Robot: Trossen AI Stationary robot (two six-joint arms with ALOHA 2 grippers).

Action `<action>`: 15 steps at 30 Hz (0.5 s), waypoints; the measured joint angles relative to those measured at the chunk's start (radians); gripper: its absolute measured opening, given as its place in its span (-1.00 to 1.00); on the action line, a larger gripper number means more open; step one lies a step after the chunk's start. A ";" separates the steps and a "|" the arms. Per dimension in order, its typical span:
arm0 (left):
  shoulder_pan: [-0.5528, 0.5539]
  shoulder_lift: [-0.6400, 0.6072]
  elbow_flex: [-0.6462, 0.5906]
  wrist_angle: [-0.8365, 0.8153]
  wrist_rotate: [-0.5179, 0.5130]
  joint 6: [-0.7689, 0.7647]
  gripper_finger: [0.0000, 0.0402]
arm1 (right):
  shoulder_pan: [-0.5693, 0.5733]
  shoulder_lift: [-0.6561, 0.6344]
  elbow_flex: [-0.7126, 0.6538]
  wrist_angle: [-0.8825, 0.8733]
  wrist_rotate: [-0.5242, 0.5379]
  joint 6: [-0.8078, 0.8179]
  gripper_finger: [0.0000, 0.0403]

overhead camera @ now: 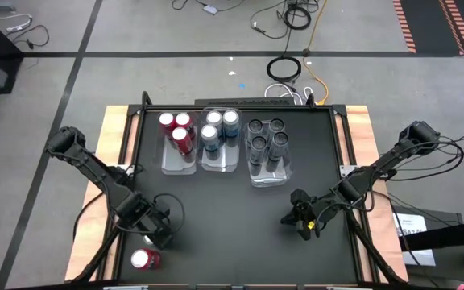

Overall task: Sort soda cans
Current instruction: Put the blue and white soda can into the middle transparent bin

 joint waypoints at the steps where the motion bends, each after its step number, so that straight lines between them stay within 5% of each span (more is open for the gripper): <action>1: -0.003 0.000 0.000 0.006 0.011 0.000 0.98 | 0.000 0.000 0.000 0.000 0.000 0.000 -1.00; 15: -0.027 0.014 0.001 -0.001 0.048 -0.050 0.98 | 0.000 0.000 0.000 0.000 0.000 0.000 -1.00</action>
